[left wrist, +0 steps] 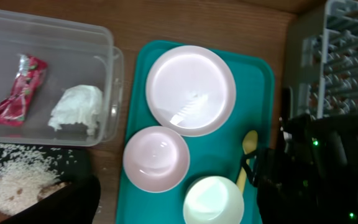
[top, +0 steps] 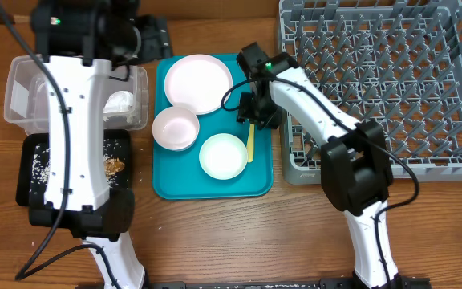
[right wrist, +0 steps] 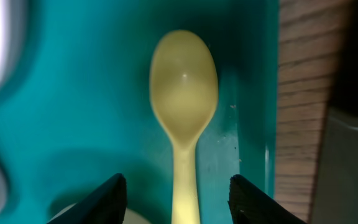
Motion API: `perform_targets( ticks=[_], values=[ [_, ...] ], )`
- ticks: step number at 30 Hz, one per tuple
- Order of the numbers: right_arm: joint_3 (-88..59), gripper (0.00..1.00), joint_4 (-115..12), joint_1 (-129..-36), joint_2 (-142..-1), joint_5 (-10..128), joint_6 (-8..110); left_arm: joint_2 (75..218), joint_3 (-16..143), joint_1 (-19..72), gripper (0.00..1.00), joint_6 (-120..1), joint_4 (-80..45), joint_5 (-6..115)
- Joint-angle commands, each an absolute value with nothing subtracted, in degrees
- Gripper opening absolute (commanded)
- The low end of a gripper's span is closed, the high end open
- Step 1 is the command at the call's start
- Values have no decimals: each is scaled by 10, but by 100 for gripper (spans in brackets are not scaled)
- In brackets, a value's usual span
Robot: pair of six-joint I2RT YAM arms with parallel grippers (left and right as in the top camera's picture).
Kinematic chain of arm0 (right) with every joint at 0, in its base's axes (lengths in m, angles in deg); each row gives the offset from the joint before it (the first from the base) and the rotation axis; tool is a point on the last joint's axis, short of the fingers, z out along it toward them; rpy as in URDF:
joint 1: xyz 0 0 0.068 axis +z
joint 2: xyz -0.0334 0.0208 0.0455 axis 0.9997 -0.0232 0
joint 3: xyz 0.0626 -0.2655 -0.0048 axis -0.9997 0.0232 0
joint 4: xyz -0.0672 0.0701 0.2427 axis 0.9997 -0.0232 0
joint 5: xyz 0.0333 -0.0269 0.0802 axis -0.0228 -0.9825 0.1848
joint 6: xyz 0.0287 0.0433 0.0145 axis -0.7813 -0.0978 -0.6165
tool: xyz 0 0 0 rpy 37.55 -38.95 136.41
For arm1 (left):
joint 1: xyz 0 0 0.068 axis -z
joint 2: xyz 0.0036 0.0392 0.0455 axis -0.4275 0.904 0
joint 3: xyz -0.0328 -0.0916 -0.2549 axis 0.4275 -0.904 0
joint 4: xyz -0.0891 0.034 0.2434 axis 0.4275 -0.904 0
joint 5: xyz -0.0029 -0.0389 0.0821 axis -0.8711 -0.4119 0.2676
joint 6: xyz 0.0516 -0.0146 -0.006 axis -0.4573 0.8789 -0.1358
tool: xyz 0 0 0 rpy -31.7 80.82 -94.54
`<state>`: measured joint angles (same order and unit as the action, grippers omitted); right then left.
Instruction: Sort waste into correct bins and load items into the dishwasher
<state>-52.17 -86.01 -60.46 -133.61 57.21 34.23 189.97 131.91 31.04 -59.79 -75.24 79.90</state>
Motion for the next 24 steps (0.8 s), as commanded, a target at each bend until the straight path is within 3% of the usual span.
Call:
perform_targets(
  ticks=[1, 9, 13, 18, 24],
  values=[
    [-519, 54, -854, -598, -1349, 576, 330, 1889, 1328, 281, 82, -594, -756, 783],
    [-492, 40, -810, -597, -1375, 573, 288, 1889, 1328, 262, 85, -595, -770, 775],
    [-481, 28, -800, -597, -1375, 582, 288, 1889, 1328, 262, 99, -595, -777, 779],
    [-481, 5, -800, -597, -1375, 588, 288, 1890, 1328, 262, 100, -595, -777, 779],
    [-483, 4, -800, -601, -1375, 599, 288, 1890, 1328, 262, 100, -595, -777, 779]
  ],
)
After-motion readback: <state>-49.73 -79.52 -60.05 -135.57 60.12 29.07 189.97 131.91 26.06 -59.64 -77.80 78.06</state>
